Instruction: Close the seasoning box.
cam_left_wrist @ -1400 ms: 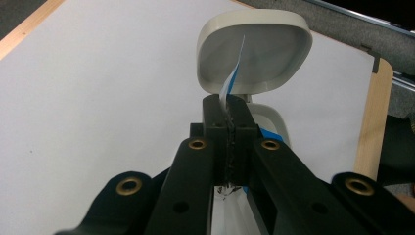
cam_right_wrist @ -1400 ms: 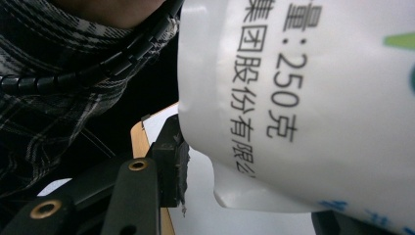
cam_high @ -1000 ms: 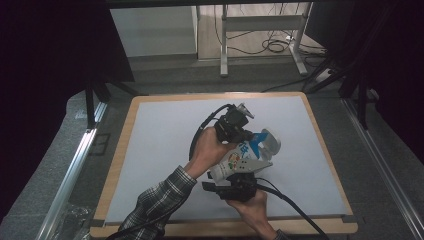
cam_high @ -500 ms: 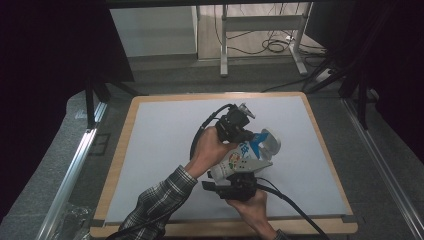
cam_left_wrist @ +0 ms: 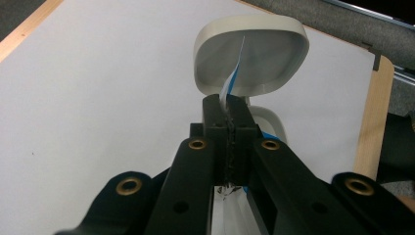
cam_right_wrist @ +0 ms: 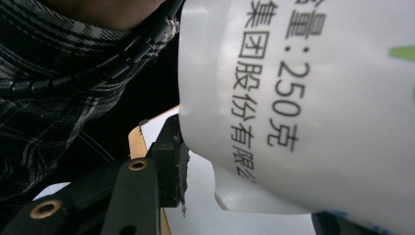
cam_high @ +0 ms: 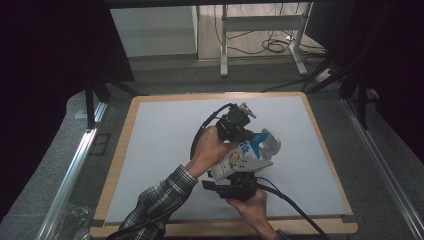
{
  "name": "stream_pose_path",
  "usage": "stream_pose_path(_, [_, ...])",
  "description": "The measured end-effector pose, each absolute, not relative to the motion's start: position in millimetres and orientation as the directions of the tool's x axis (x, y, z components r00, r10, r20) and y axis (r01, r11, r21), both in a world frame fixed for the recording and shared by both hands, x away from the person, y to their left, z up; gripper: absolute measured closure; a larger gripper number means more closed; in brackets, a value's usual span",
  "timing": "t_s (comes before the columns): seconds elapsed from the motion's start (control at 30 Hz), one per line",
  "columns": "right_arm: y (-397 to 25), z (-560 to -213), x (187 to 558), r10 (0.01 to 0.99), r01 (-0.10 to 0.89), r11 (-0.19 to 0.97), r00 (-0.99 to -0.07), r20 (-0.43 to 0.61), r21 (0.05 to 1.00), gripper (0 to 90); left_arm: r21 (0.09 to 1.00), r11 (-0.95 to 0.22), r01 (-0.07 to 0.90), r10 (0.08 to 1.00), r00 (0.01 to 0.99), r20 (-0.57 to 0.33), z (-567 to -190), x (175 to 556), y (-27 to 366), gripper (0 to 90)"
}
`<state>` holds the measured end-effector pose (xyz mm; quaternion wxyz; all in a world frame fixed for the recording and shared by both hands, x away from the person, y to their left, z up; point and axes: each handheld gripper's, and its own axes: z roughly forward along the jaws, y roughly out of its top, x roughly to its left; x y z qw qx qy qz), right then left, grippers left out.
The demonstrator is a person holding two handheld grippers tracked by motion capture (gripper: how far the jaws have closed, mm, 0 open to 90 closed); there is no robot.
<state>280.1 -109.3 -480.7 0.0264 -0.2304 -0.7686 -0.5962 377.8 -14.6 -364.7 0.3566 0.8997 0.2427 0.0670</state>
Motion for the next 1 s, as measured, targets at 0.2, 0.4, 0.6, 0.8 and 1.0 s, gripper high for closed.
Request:
stream_pose_path(0.2, [-109.8,-479.8,280.1,0.325,0.391,0.178,-0.890,0.321,0.903,53.8,0.673,-0.631,0.385,0.483,0.874,-0.047,-363.9,378.1,-16.0,89.8])
stream_pose_path(0.4, [-109.6,-480.2,280.9,0.323,0.390,0.176,-0.890,0.321,0.904,53.8,0.668,-0.635,0.387,0.483,0.875,-0.048,-364.0,378.5,-16.5,89.8])
stream_pose_path(0.6, [-109.7,-479.5,281.1,0.323,0.393,0.171,-0.889,0.326,0.903,53.8,0.666,-0.637,0.388,0.482,0.875,-0.047,-363.0,378.7,-17.4,89.7])
stream_pose_path(0.8, [-109.7,-479.1,281.7,0.324,0.391,0.165,-0.889,0.324,0.906,53.8,0.663,-0.641,0.387,0.483,0.875,-0.044,-362.0,379.0,-18.7,89.8])
stream_pose_path(1.0, [-109.7,-479.1,282.2,0.322,0.394,0.162,-0.888,0.329,0.905,53.7,0.657,-0.644,0.391,0.484,0.874,-0.046,-362.3,380.2,-19.7,89.8])
